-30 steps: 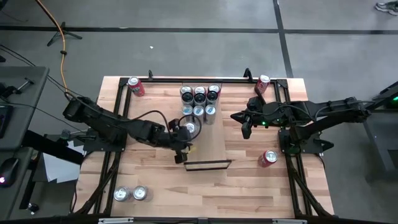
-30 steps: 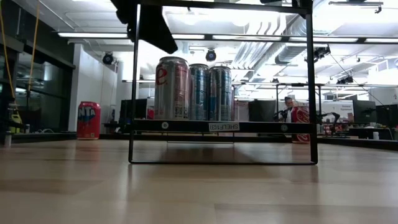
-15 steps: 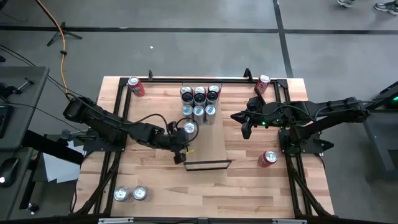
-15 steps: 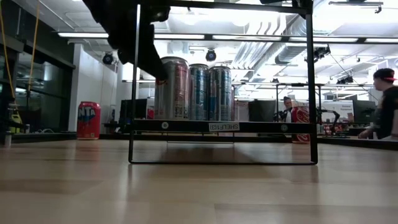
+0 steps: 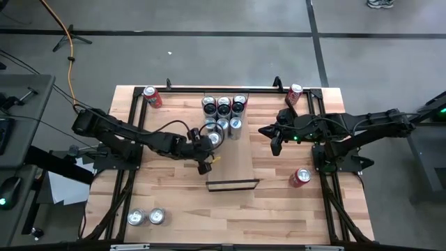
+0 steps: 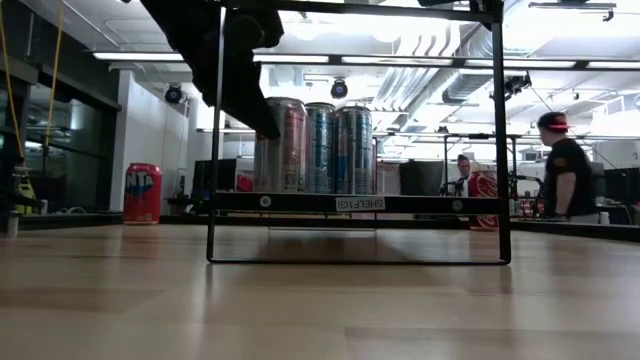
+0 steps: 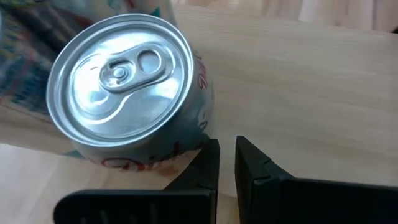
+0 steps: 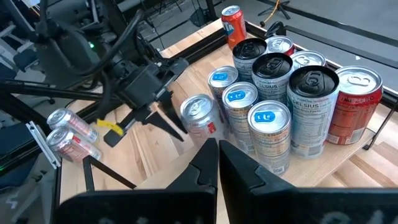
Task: Place canned beverage on shelf
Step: Put the silver soda can on the shelf, then put the silver soda can on the shelf aligned with the other silver soda can
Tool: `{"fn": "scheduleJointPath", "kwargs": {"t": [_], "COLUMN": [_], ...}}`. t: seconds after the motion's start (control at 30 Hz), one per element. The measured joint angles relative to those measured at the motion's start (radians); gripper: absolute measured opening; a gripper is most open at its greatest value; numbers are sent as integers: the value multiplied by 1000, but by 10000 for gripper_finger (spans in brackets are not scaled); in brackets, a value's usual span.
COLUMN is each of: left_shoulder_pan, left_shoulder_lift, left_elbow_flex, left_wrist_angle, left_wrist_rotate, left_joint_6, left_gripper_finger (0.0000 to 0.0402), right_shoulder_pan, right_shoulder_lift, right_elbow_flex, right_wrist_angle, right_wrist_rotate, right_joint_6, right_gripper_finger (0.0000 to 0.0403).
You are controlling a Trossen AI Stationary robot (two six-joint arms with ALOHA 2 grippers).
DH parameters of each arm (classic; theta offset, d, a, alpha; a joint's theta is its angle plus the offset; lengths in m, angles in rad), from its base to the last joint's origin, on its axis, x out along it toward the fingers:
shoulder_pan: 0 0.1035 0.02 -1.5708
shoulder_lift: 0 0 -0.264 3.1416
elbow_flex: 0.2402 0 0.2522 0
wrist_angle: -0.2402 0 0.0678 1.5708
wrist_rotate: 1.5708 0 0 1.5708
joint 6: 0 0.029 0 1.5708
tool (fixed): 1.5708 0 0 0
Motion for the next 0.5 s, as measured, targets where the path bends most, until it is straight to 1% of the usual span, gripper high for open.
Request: {"fn": "scheduleJointPath", "kwargs": {"t": [0.3,0.4,0.5], "left_shoulder_pan": [18,17,6], "left_shoulder_lift": [-2,-23,-84], "left_elbow_flex": [0,24,82], "left_wrist_angle": [-4,-27,-75], "left_wrist_rotate": [7,79,141], "left_joint_6": [17,16,16], "left_gripper_finger": [0,0,0], "right_shoulder_pan": [0,0,0], "right_shoulder_lift": [0,0,0], "right_elbow_flex": [0,0,0], "right_wrist_angle": [0,12,23], "right_wrist_rotate": [0,0,0], "right_joint_6": [0,28,35], "right_gripper_finger": [0,0,0]}}
